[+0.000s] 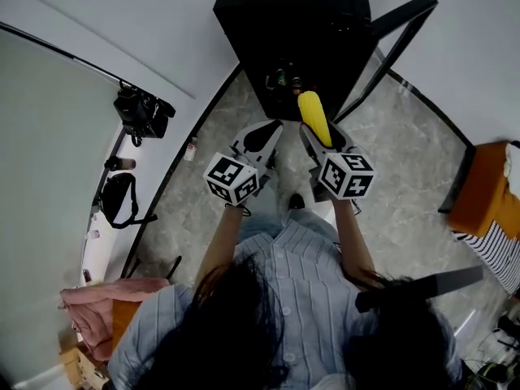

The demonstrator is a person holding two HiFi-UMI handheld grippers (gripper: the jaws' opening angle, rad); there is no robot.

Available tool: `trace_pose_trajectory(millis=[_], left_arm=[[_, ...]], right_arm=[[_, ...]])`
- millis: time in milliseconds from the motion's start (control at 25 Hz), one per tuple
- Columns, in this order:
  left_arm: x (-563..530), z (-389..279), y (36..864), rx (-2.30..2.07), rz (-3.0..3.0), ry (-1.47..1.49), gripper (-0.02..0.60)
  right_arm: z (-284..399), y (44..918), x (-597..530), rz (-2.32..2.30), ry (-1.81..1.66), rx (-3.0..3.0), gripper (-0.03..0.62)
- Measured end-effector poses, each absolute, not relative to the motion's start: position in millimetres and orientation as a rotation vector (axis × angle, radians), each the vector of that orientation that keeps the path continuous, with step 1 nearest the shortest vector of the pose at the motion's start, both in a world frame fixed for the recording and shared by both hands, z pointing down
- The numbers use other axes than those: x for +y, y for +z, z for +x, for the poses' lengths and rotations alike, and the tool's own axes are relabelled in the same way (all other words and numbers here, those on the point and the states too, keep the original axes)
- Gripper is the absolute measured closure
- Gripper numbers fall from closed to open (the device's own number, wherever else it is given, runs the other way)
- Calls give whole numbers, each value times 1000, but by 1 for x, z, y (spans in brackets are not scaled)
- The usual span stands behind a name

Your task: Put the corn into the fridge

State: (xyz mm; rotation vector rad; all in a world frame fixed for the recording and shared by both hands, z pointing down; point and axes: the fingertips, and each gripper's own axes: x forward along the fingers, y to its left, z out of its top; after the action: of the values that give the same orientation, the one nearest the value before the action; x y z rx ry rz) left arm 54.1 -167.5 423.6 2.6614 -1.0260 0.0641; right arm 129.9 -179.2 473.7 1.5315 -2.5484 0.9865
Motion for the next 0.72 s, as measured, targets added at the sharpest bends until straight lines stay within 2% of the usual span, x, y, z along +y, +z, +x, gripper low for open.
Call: trace_pose_trajectory(millis=[720], left_arm=[[-239, 26, 475, -874, 2629, 145, 572]], right_arm=[[109, 523, -220, 1597, 1076, -2399, 349]])
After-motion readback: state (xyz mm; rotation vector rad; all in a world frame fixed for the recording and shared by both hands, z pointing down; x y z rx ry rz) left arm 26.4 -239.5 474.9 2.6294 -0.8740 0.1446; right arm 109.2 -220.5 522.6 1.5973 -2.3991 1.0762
